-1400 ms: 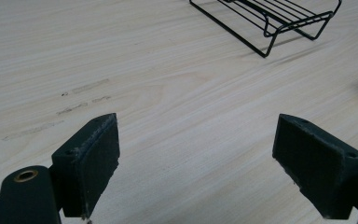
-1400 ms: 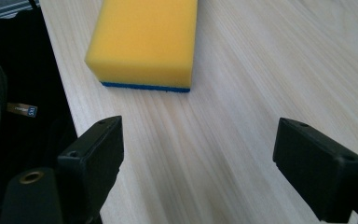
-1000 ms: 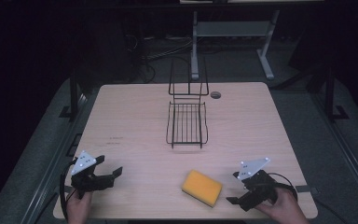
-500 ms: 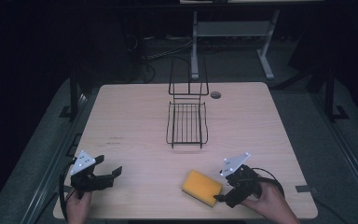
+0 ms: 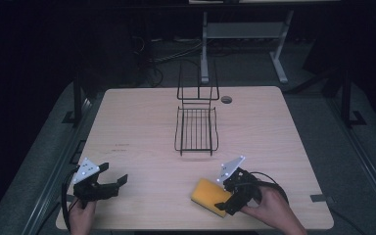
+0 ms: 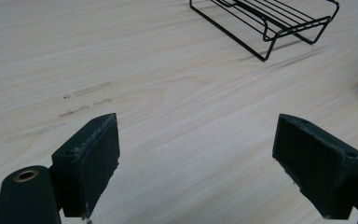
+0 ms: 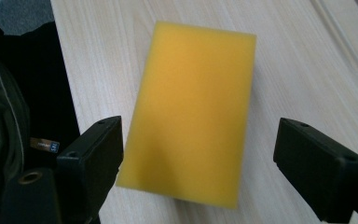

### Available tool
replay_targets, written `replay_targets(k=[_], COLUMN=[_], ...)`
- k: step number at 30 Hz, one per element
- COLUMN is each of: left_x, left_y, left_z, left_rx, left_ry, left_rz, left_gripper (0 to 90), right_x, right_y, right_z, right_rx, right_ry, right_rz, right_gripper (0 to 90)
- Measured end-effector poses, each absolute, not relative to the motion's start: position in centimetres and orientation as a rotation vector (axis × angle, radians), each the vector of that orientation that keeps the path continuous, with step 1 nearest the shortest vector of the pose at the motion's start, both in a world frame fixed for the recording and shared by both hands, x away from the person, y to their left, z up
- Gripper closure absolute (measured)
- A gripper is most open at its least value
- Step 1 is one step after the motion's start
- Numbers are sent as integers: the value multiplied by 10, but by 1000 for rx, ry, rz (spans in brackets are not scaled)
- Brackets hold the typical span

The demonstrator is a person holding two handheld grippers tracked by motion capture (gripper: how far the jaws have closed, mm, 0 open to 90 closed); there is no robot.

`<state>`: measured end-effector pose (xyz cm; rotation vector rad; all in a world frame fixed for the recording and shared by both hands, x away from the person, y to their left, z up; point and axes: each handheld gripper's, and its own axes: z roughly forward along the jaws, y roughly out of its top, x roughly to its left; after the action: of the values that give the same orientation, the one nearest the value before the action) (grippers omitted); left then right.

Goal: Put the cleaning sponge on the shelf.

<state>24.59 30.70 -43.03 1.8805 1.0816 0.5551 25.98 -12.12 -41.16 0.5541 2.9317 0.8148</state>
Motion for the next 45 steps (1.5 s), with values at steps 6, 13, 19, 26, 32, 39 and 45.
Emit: replay_targets(k=[6, 13, 19, 26, 32, 39, 45], left_x=[246, 245, 245, 245, 245, 245, 245], left_y=[308, 307, 308, 308, 308, 308, 309], left_z=[-429, -429, -429, -429, -429, -429, -429], left_rx=[1875, 1874, 1871, 1869, 1870, 1871, 1865], left_ry=[1079, 1077, 1076, 1076, 1075, 1075, 1078], left_rz=[557, 557, 557, 557, 557, 556, 555], left_gripper=[140, 141, 141, 140, 141, 140, 140], right_x=[264, 268, 271, 272, 272, 272, 272], right_y=[-111, -98, -90, -87, -86, -82, -79], right_z=[-411, -412, -416, -423, -428, -435, -439], right_rx=[563, 575, 589, 603, 610, 598, 579], right_ry=[2951, 2985, 2996, 3007, 3012, 3027, 3021], right_rz=[788, 742, 714, 694, 661, 635, 613], right_gripper=[154, 154, 154, 154, 154, 154, 157])
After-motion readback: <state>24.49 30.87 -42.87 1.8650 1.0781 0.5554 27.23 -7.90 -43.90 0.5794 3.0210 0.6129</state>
